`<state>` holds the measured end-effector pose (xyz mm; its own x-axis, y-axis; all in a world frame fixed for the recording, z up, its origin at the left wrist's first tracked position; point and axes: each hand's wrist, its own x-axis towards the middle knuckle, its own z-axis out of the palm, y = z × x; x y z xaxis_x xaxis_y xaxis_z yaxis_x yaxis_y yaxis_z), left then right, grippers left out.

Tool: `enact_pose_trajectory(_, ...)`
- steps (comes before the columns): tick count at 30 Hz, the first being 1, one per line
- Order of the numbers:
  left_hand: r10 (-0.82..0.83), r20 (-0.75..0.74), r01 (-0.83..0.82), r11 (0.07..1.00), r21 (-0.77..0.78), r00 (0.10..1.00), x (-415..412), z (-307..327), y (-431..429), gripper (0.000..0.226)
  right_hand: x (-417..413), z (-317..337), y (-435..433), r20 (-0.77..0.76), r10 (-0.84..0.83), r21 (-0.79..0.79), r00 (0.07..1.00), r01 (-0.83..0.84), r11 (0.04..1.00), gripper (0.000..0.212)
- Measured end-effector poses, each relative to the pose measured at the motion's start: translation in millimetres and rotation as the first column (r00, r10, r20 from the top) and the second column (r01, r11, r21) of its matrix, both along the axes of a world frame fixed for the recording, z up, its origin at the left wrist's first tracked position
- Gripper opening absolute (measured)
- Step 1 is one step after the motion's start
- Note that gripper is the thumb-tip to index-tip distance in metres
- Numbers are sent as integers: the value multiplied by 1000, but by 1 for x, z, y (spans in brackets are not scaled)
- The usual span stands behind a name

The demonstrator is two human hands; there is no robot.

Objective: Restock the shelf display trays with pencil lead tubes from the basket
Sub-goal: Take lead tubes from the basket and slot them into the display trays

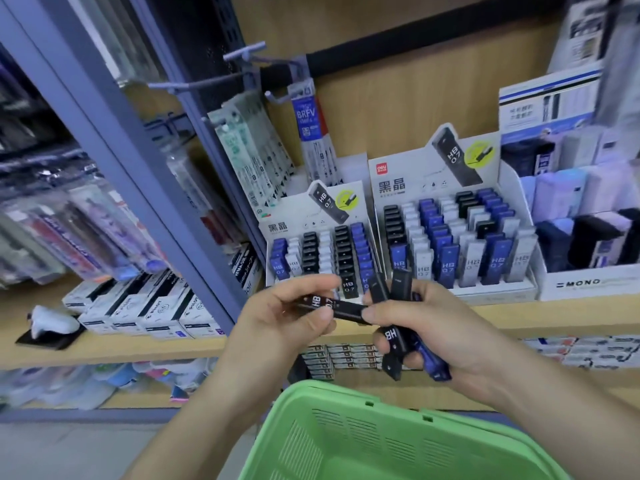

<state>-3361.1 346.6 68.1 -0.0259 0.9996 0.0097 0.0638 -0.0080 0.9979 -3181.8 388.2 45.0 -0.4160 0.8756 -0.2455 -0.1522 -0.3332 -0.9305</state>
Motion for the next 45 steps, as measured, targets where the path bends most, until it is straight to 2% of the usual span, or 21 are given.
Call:
enact_pose_trajectory(3,16,-59,-13,999,52,998,-3,-1,3,32,3,-8,2,-1,-30,-8,1000,30,1000,18)
enact_pose_trajectory(7,-8,-129,13,999,39,992,-5,5,7,32,9,-12,6,-39,-32,-39,999,30,999,20)
enact_pose_trajectory(10,152,-241,-123,984,132,959,-2,23,12,20,11,-15,7,-97,-1,-94,995,-8,996,26)
enact_pose_trajectory(12,315,-313,-245,938,244,896,-15,34,23,13,11,-18,8,-114,-17,-138,993,1,990,35)
enact_pose_trajectory(14,395,-463,-280,913,298,793,-34,43,35,4,11,-20,9,-144,-44,-186,989,16,982,44)
enact_pose_trajectory(16,395,-677,-257,919,301,621,-51,43,47,19,11,-21,12,-159,-52,-207,986,18,978,44)
enact_pose_trajectory(18,346,-818,-187,938,292,459,-59,39,54,29,10,-22,13,-162,-42,-206,986,8,978,34)
enact_pose_trajectory(20,278,-913,-105,960,258,298,-60,35,60,33,9,-24,14,-160,-22,-199,987,-11,980,27)
enact_pose_trajectory(22,225,-952,-41,974,221,208,-60,30,65,34,7,-26,14,-151,-8,-201,988,-22,979,25)
enact_pose_trajectory(25,220,-955,18,974,228,202,-57,26,71,35,5,-28,13,-154,-2,-217,988,-32,976,24)
enact_pose_trajectory(28,161,-970,32,985,170,184,-56,26,77,27,3,-29,14,-165,-3,-224,986,-35,974,22)
enact_pose_trajectory(33,112,-993,57,992,113,27,-54,27,82,30,4,-30,15,-163,-3,-219,987,-33,975,18)
enact_pose_trajectory(36,69,-997,41,997,68,-19,-54,24,84,33,3,-30,15,-166,6,-222,986,-43,974,19)
enact_pose_trajectory(45,51,-999,47,998,50,-16,-55,20,90,27,2,-30,14,-209,3,-244,978,-55,968,33)
